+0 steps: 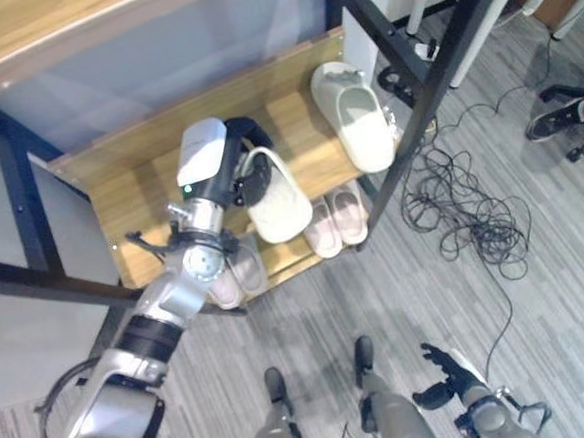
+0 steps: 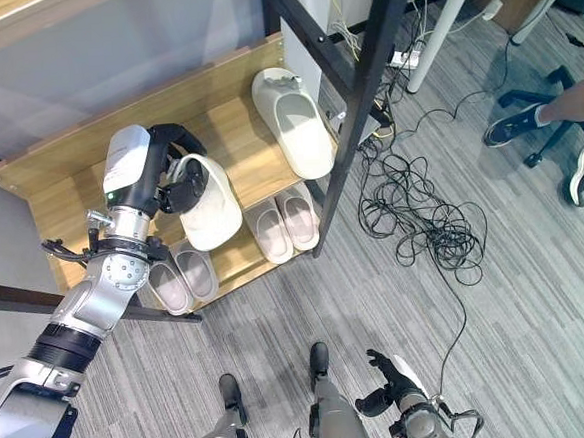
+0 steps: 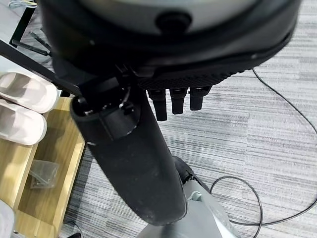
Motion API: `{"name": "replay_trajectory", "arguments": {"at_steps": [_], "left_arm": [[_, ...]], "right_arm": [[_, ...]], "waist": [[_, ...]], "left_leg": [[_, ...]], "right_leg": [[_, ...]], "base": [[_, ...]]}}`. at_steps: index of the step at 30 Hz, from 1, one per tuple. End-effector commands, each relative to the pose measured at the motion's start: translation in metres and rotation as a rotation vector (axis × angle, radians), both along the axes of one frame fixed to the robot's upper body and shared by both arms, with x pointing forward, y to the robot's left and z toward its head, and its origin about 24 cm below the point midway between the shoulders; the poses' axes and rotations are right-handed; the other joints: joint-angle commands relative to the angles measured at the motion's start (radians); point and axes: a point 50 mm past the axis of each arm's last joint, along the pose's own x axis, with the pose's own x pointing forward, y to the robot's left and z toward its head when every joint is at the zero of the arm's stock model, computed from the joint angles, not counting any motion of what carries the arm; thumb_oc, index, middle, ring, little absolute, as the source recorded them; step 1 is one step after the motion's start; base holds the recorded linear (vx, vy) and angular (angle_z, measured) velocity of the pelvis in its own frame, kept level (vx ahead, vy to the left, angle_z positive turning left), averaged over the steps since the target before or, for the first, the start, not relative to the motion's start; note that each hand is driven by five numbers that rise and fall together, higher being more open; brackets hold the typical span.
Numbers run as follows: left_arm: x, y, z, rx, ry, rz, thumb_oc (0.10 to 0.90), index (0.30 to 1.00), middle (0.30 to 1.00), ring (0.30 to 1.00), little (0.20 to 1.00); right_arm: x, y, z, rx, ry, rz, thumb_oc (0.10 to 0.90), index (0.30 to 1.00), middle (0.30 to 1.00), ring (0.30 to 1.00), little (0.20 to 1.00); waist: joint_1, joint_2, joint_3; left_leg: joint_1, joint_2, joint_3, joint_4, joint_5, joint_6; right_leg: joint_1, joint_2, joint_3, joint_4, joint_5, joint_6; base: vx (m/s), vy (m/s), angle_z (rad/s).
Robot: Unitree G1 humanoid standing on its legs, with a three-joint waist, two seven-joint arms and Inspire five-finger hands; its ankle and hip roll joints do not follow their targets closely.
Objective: Arrange the slippers neatly on the shoe rack.
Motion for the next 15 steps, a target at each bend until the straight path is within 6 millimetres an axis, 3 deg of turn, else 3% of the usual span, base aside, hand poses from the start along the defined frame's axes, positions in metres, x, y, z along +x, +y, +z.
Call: {"name": "replay_trajectory", "arguments": {"at_steps": [1, 15], "left_arm": [[0.007, -0.02, 0.04, -0.065, -0.153, -0.083, 0.4, 0.3, 0.3, 0.3, 0.3], [0.027, -0.005, 0.09, 0.068, -0.29, 0.094, 0.4, 0.3, 0.3, 0.3, 0.3]], "right_arm": [[0.004, -0.015, 0.013, -0.014, -0.076, -0.034, 0.8, 0.9, 0.9, 0.9, 0.9], [0.004, -0.022, 0.015, -0.026, -0.088, -0.052, 0.8, 0.9, 0.9, 0.9, 0.9]], "waist": [[-0.024, -0.003, -0.064], [-0.07, 0.007, -0.056]], "left_leg": [[-0.038, 0.04, 0.028, -0.008, -0.028, -0.027], [-0.061, 0.05, 0.047, -0.008, -0.025, -0.034]], "right_leg": [[-0.018, -0.089, 0.044, 0.09, -0.159, 0.1], [-0.083, -0.075, 0.079, 0.106, -0.153, 0.104]], "base": [[0.0, -0.004, -0.07], [0.01, -0.01, -0.11]]}}
